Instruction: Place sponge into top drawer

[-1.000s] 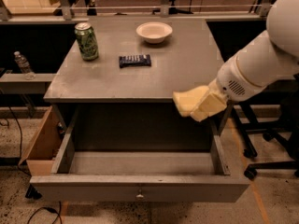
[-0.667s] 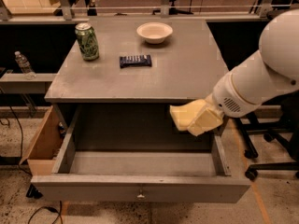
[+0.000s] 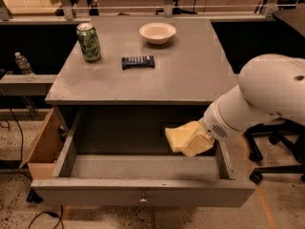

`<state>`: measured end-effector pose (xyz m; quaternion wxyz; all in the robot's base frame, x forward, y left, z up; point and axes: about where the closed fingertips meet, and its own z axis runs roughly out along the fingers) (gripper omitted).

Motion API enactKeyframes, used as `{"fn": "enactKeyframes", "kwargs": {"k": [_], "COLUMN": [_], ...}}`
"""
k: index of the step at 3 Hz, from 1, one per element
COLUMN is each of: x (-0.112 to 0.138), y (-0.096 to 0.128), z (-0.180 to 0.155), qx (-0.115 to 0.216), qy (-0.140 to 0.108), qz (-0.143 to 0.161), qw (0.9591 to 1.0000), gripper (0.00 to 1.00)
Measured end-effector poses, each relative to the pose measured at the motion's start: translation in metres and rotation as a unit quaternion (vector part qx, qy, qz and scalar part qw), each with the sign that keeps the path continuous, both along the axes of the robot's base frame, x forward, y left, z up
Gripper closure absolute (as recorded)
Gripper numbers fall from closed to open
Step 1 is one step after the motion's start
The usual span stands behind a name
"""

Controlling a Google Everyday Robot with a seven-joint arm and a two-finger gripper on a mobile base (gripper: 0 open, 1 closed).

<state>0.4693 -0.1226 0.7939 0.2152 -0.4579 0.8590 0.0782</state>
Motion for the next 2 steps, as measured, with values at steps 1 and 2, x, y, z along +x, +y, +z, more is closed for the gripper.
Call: {"fn": "enactKeyframes", "kwargs": {"k": [1, 2], "x": [0.007, 0.016], "y": [0.005, 0.013], "z": [-0.032, -0.056], "qx": [0.010, 0.020], "qy": [0.003, 0.013], "qz": [-0.005, -0.003], "qw": [0.9999, 0.9997], "gripper": [1.00, 1.00]}}
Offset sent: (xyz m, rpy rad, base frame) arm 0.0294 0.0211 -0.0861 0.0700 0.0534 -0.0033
